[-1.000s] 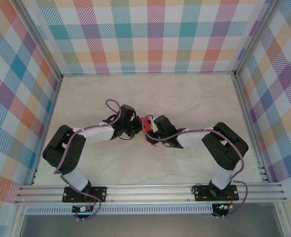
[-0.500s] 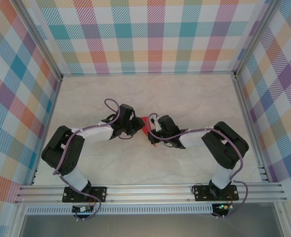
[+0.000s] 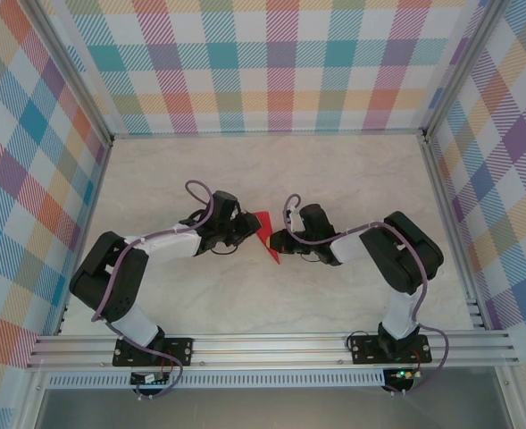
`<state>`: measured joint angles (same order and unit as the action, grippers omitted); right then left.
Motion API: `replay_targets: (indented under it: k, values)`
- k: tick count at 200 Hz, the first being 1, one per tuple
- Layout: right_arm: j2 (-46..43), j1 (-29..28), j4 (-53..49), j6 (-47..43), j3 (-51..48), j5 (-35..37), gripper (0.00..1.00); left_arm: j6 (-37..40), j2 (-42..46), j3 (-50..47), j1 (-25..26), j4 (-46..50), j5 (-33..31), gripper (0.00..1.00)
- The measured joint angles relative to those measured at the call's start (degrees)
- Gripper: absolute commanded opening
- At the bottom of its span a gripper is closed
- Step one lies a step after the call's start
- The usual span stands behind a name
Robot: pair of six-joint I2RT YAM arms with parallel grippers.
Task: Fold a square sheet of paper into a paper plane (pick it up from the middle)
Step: Fold the wing for the fifth time at the center of the table.
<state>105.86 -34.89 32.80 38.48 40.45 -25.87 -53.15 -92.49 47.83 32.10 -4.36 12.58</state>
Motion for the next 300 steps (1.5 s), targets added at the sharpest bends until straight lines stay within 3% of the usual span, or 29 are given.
replay_targets:
  k: [81, 160, 300]
  values:
    - [3.13, 0.81, 1.27, 5.66, 0.42, -5.38, 0.00, 2.40, -0.94, -0.87, -0.04, -4.44, 2.49, 0.25]
    - [5.75, 2.86, 4.46, 11.98, 0.94, -10.05, 0.00, 3.69, -4.55, -1.18, -0.04, -6.88, 4.90, 0.21]
    - [5.79, 3.15, 4.15, 15.34, 0.92, -9.25, 0.00, 5.27, -8.76, -1.18, -0.04, -8.11, 4.96, 0.10]
